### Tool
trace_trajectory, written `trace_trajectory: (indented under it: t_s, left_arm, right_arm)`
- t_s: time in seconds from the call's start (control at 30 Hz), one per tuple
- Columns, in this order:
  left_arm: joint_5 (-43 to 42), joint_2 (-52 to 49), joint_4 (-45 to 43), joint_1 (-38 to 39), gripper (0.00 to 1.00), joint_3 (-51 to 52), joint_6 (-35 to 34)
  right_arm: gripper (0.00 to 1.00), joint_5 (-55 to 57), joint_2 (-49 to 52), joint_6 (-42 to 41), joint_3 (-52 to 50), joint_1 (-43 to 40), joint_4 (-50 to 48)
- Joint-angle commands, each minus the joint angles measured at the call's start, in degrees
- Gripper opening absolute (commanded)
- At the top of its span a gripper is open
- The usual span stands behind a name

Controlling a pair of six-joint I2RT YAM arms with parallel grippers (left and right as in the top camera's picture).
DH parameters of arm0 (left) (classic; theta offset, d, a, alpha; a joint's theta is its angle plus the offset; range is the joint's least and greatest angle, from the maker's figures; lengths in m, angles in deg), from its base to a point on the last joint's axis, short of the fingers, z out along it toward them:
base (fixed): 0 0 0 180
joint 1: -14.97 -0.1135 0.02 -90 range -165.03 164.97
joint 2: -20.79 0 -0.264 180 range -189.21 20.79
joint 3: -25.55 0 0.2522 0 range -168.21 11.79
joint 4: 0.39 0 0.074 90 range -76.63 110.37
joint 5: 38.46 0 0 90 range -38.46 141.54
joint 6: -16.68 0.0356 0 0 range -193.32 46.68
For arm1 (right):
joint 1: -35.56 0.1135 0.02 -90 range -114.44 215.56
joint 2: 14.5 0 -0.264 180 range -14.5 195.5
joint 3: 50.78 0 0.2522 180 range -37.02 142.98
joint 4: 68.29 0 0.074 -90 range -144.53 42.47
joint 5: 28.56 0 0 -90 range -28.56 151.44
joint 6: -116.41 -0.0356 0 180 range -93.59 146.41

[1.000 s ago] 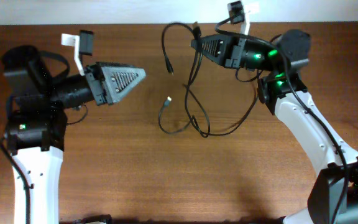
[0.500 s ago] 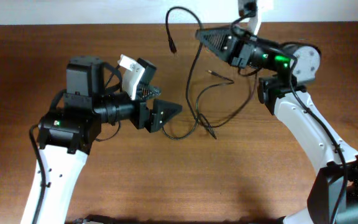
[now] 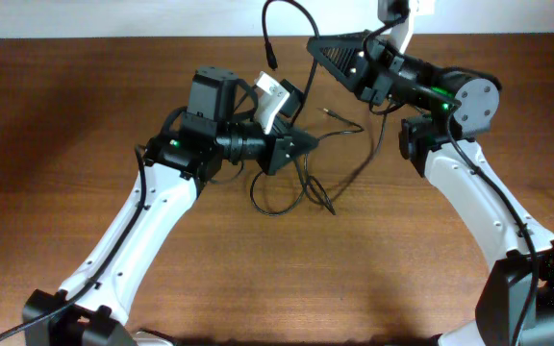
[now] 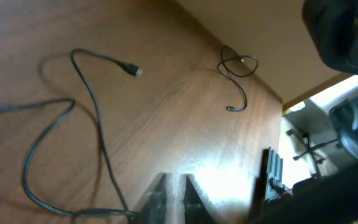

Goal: Untangle cables

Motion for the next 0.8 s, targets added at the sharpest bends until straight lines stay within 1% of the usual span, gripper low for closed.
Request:
trace_trajectory:
  t_s: [0.0, 0.1, 0.17, 0.3, 0.33, 0.37, 0.4, 0.43, 0.47, 0.5, 0.53, 0.57, 0.6, 0.63, 0.67, 0.7, 0.73, 0.77]
  left_arm:
    - [0.61, -0.9, 1.14, 0.26, 0.31, -0.44, -0.24]
    - [0.59, -0.9, 1.27, 0.26, 0.29, -0.44, -0.24]
    - [0.59, -0.9, 1.27, 0.26, 0.26, -0.44, -0.24]
    - [0.92, -0.92, 1.22, 0.26, 0.24, -0.44, -0.22]
    - [2.43, -1.36, 1.25, 0.28, 0.43, -0.44, -0.22]
    - [2.78, -2.03, 1.11, 0.26, 0.43, -0.44, -0.22]
    - [2.78, -3.3, 0.79, 0.28, 0.45, -0.44, -0.24]
    - [2.78, -4.37, 0.55, 0.28, 0.44, -0.44, -0.24]
    - [2.78, -5.29, 0.55, 0.28, 0.39, -0.44, -0.24]
    - [2.75, -6.54, 0.59, 0.28, 0.25, -0.44, -0.24]
    - [2.73, -7.58, 0.61, 0.28, 0.02, -0.44, -0.28]
    - [2.75, -8.0, 0.59, 0.26, 0.0, -0.44, -1.62]
    - [2.75, -8.04, 0.55, 0.26, 0.0, -0.44, -1.77]
    - [2.73, -8.02, 0.55, 0.22, 0.0, -0.46, -1.79]
    - [2.54, -8.02, 0.57, 0.22, 0.0, -0.44, -3.17]
    - [2.54, -8.02, 0.59, 0.02, 0.0, -0.46, -5.29]
    - [1.25, -7.96, 0.59, -0.76, 0.0, -0.46, -8.15]
    - [-3.13, -7.8, 0.44, -2.27, 0.0, -0.76, -9.31]
  right_arm:
    - [0.04, -1.18, -0.63, 6.86, 5.01, -2.25, 3.91]
    - [0.04, -1.2, -0.63, 7.02, 10.25, -5.51, 5.55]
    - [0.04, -1.16, -0.63, 7.02, 11.1, -6.14, 8.11]
    - [0.04, 1.29, -0.63, 6.95, 11.32, -6.08, 8.31]
    - [0.04, 2.54, -0.63, 6.78, 11.87, -6.08, 8.31]
    - [0.04, 3.5, -0.63, 6.75, 12.39, -6.08, 8.28]
    - [0.04, 3.85, -0.63, 6.12, 13.31, -5.84, 8.28]
    - [0.04, 4.68, -0.63, 6.14, 14.16, -4.9, 8.33]
    - [0.04, 5.79, -0.63, 6.14, 14.4, -4.22, 8.31]
    - [0.04, 7.96, -0.63, 6.16, 14.82, -3.34, 8.33]
    - [0.04, 8.07, -0.63, 6.16, 14.86, -3.04, 8.33]
    - [0.04, 7.19, -0.63, 6.19, 14.86, -3.04, 8.61]
    - [0.04, 5.22, -0.63, 6.84, 14.86, -3.13, 11.47]
    - [0.05, 2.19, -0.61, 10.25, 14.86, -3.61, 15.19]
    - [0.13, -0.92, -0.57, 14.93, 14.84, -4.46, 22.14]
    - [0.18, -2.6, -0.57, 21.59, 14.84, -6.19, 34.16]
    - [0.42, -2.64, -0.57, 29.99, 14.84, -8.74, 48.46]
    - [0.58, -2.43, -0.5, 38.07, 14.84, -11.89, 60.37]
